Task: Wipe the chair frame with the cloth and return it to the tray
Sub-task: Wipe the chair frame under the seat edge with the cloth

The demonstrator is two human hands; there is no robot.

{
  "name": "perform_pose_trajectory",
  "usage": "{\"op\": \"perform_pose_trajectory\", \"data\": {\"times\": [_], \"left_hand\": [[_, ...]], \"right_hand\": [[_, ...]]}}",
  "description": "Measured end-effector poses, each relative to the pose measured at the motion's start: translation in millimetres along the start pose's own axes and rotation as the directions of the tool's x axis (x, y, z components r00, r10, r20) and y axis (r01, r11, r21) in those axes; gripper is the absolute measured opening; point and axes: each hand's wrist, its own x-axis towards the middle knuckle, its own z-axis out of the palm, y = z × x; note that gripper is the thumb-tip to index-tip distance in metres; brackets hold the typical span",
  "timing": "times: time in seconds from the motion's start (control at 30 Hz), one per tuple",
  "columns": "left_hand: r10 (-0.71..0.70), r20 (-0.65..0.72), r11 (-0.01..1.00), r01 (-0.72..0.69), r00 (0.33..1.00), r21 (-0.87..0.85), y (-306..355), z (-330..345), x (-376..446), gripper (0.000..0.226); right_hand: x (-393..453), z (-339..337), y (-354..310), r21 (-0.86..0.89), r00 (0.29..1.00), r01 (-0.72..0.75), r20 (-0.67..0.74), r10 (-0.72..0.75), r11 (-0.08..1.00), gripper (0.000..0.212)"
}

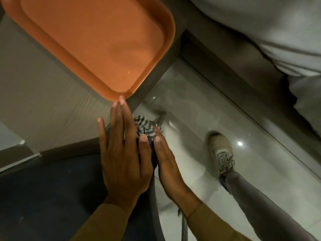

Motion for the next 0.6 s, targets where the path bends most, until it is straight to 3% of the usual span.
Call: {"op": "perform_pose_trajectory", "data": {"times": [0.13, 0.23, 0.3, 0.4, 0.5, 0.6], "left_hand": [[-0.007, -0.022, 1.000, 0.007, 1.000, -0.027, -1, 2, -1, 0.070], [-0.018, -0.039, 0.999, 0.017, 0.999, -0.050, -3, 2, -2, 0.070], [-0.018, -0.033, 0.998, 0.015, 0.999, -0.068, -2, 3, -1, 0.070], [-0.022, -0.015, 0.997, 0.020, 1.000, -0.071, -1, -1, -1, 0.070], [-0.009, 0.003, 0.998, 0.010, 1.000, -0.064, 2, -2, 0, 0.068], [-0.008, 0.012, 0.999, 0.009, 1.000, -0.049, 2, -3, 0, 0.066]], "right_hand": [[51, -14, 20, 0.011, 0.998, -0.060, -0.032, 0.061, 0.998, 0.050], [104, -19, 33, 0.127, 0.951, -0.291, -0.072, 0.301, 0.948, 0.058], [122, -16, 30, 0.202, 0.924, -0.338, -0.112, 0.365, 0.919, 0.058], [92, -10, 19, 0.173, 0.944, -0.304, -0.080, 0.321, 0.937, 0.059], [14, -8, 6, 0.111, 0.986, -0.167, 0.024, 0.165, 0.980, 0.067], [0, -6, 9, 0.103, 0.996, -0.064, 0.068, 0.057, 0.993, 0.068]]}}
